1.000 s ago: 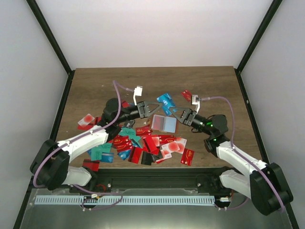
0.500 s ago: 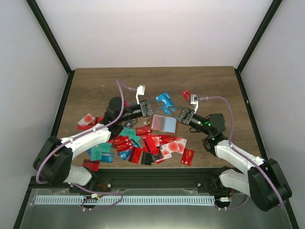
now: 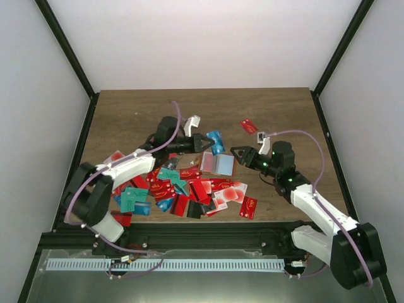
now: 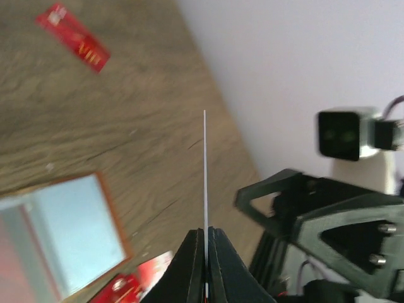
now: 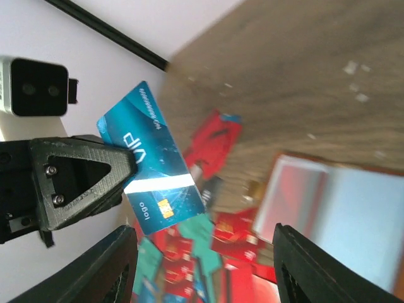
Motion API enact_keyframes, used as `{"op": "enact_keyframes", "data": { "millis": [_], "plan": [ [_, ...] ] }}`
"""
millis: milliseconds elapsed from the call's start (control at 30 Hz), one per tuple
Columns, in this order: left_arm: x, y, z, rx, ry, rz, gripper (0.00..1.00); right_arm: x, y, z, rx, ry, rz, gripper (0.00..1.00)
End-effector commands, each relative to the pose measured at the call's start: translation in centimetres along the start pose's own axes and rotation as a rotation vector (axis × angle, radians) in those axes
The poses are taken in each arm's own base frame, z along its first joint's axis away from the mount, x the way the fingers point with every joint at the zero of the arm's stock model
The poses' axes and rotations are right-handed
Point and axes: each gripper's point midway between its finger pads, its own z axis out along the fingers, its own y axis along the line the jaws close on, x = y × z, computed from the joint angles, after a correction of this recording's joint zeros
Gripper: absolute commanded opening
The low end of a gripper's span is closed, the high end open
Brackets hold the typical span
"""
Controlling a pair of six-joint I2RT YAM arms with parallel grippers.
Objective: Put the credit cards into the card holder
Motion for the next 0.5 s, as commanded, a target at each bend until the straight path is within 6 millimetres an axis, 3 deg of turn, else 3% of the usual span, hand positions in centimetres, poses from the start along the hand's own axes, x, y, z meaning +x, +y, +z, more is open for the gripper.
{"op": "enact_keyframes", "data": {
  "millis": [0, 333, 467],
  "plan": [
    [3.7, 4.9, 2.4, -0.079, 0.186, 0.025, 0.04, 1.3, -4.2, 0.3, 0.175, 0.073, -0.041, 0.6],
    [4.9, 10.9, 4.5, -0.173, 0.26, 0.014, 0.04, 4.1, -9.0, 3.0, 0.253, 0.21, 0.029, 0.56],
    [5.2, 12.4, 5.0, -0.199, 0.283, 0.011, 0.04, 4.8, -10.3, 3.6, 0.265, 0.241, 0.051, 0.51]
  ]
}}
